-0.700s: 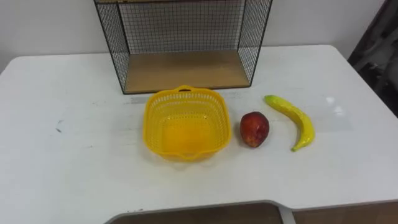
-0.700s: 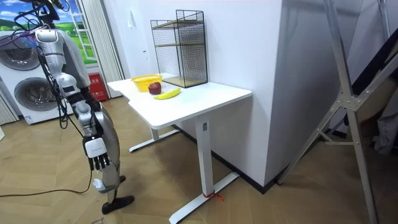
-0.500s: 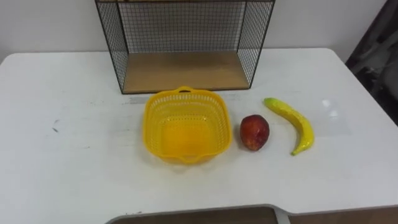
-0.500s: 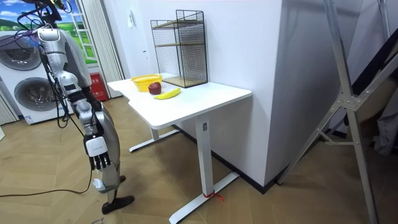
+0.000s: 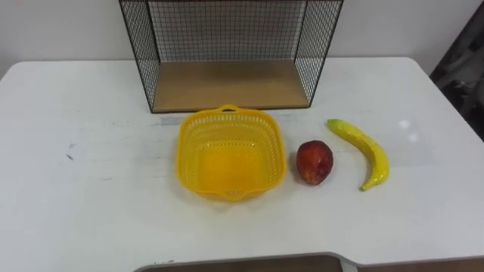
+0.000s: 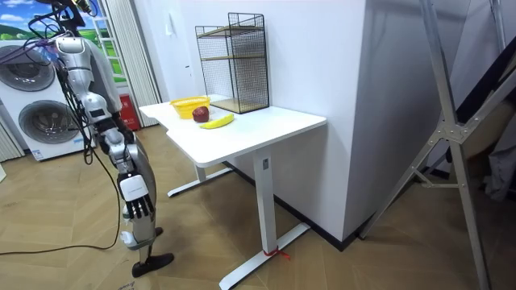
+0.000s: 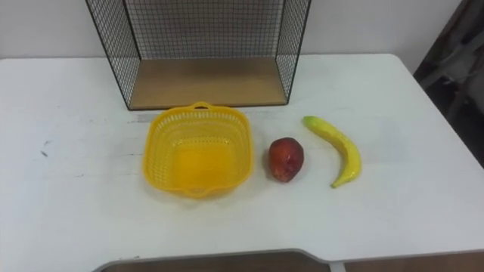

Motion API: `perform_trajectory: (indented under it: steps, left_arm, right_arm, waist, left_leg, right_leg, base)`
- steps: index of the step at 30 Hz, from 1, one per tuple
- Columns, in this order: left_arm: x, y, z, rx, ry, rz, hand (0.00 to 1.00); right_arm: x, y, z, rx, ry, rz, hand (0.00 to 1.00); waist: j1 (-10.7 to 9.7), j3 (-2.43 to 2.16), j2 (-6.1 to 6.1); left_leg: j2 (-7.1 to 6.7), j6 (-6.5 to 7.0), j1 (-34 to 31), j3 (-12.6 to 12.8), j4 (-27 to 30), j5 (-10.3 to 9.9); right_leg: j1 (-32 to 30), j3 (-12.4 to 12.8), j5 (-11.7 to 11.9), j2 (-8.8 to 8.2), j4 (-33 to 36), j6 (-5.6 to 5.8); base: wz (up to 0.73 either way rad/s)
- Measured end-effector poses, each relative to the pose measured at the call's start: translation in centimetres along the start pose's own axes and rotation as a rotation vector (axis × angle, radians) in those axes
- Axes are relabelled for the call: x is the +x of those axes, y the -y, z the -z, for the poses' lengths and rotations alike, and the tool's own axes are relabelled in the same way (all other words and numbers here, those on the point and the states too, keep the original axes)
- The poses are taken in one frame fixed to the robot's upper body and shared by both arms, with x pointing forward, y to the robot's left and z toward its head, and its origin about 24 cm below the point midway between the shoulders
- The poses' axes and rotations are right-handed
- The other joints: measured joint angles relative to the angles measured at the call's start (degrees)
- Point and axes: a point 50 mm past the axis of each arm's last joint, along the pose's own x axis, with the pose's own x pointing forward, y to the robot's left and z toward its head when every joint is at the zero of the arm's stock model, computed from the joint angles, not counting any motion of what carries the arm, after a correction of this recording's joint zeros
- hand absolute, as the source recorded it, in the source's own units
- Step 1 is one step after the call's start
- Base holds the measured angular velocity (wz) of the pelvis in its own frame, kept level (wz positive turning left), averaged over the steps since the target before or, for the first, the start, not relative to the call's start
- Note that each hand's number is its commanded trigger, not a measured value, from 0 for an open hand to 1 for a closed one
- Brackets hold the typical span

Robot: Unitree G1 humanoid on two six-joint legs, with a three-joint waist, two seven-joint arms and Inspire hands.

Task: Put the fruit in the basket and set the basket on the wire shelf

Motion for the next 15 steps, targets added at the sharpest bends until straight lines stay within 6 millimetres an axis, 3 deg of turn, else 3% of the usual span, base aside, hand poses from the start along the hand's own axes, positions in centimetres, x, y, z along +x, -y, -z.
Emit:
perform_trajectory:
  steps: [3, 6, 10, 15]
  left_arm:
    - [0.0, -0.2, -0.1, -0.02, 0.003, -0.005, 0.0]
    - [0.1, -0.5, -0.2, -0.04, 0.01, -0.013, 0.0]
    - [0.1, -0.6, -0.1, -0.062, 0.013, -0.021, 0.0]
    - [0.1, -1.0, 0.4, -0.131, 0.014, -0.039, 0.0]
  right_arm:
    - [0.0, -0.1, 0.8, 0.104, -0.019, 0.013, 0.0]
    - [0.0, 0.0, 1.3, 0.322, -0.04, 0.03, 0.0]
    - [0.0, 0.2, 1.8, 0.72, -0.048, 0.044, 0.0]
    - [0.0, 0.5, 2.1, 1.187, -0.08, 0.048, 0.0]
  waist:
    - [-0.2, -0.1, -0.08]
    - [-0.31, -0.18, -0.34]
    - [-1.41, -0.47, -0.14]
    - [-2.94, -0.23, -0.39]
  left_leg:
    - [-0.04, 0.0, 0.0, -0.02, 0.13, 0.0]
    - [-0.06, 0.0, -0.07, -0.03, 0.4, 0.0]
    - [0.0, 0.0, 0.29, 0.1, 0.39, 0.0]
    - [0.02, -0.01, 0.97, -0.02, 0.41, -0.01]
  right_leg:
    - [0.16, 0.19, -0.01, 0.0, -0.77, 0.02]
    - [0.28, 0.0, -0.01, -0.02, -1.03, 0.02]
    - [1.1, 0.02, 0.01, 0.07, -1.05, 0.01]
    - [1.8, -0.23, 0.03, 0.07, -0.94, -0.02]
  base:
    - [0.0]
    - [0.0]
    - [0.0]
    - [0.03]
